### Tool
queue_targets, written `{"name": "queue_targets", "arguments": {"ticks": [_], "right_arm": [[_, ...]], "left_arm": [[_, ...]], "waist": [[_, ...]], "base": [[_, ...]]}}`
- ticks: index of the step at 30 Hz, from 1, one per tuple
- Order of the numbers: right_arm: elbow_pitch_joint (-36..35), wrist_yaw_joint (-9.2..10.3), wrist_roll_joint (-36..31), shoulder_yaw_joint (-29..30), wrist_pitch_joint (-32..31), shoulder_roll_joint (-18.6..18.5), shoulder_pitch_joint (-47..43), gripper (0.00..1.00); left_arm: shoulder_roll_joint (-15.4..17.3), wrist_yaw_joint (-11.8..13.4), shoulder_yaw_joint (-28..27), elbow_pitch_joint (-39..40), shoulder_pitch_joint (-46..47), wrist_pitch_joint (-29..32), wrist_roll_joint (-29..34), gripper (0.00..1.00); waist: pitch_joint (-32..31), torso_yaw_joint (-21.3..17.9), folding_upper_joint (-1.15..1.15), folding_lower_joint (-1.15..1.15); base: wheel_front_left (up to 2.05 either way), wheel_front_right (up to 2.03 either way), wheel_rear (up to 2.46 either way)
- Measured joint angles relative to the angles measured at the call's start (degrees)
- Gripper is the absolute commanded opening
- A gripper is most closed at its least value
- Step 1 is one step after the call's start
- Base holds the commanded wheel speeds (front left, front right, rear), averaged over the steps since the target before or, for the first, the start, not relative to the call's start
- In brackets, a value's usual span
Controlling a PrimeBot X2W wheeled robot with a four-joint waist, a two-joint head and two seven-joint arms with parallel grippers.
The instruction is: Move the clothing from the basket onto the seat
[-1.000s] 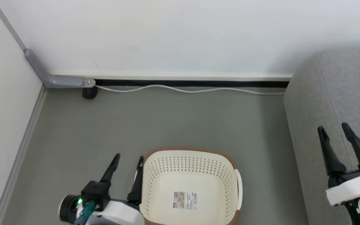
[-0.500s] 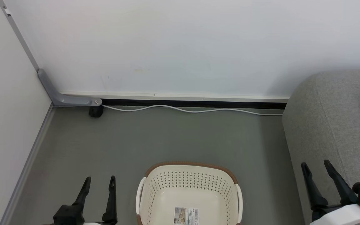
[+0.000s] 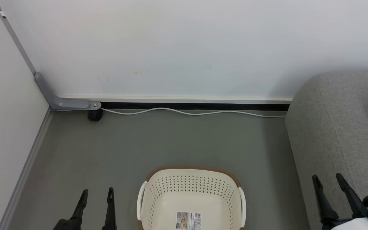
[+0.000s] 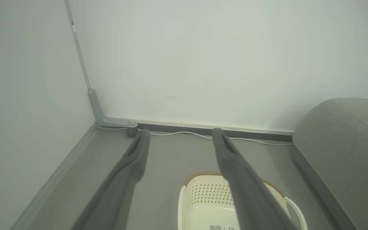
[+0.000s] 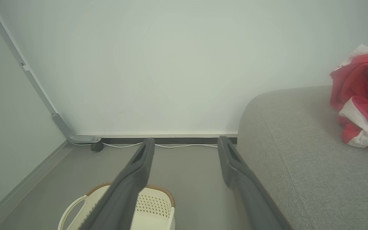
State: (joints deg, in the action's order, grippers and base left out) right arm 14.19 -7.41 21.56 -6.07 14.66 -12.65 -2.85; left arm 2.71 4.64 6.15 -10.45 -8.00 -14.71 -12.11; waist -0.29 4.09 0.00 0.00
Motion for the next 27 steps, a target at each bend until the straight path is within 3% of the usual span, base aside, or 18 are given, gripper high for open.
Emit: {"name": "queue_targets", "arguments": {"ticks": [9,10,15,27], "right_arm": [[0.01,0.00,0.11,0.29,0.00,0.10,0.00,1.00],[0.37,0.00,0.09,0.16,-0.01,0.24,-0.04,0.00],[3.12,0.00,0.30,-0.48,-0.12,2.30,-1.58,0.00],[3.14,0.00,7.59,0.53,-2.25,2.98,-1.48,0.00]], "left_arm": [[0.00,0.45,0.47,0.52,0.00,0.00,0.15,1.00],[-0.07,0.45,0.48,0.03,-0.01,0.03,0.11,0.00],[-0.38,0.45,0.58,-2.98,-0.73,0.20,-0.65,0.00],[-0.30,-0.63,0.21,-3.25,-0.90,2.19,-9.20,0.00]], "waist": [[0.21,-0.10,0.00,0.00],[0.20,-0.11,0.00,0.00],[0.22,-0.13,0.00,0.00],[0.24,-0.58,0.00,0.01]], "base": [[0.00,0.00,0.00],[0.00,0.00,0.00],[0.00,0.00,0.00],[0.00,0.00,0.00]]}}
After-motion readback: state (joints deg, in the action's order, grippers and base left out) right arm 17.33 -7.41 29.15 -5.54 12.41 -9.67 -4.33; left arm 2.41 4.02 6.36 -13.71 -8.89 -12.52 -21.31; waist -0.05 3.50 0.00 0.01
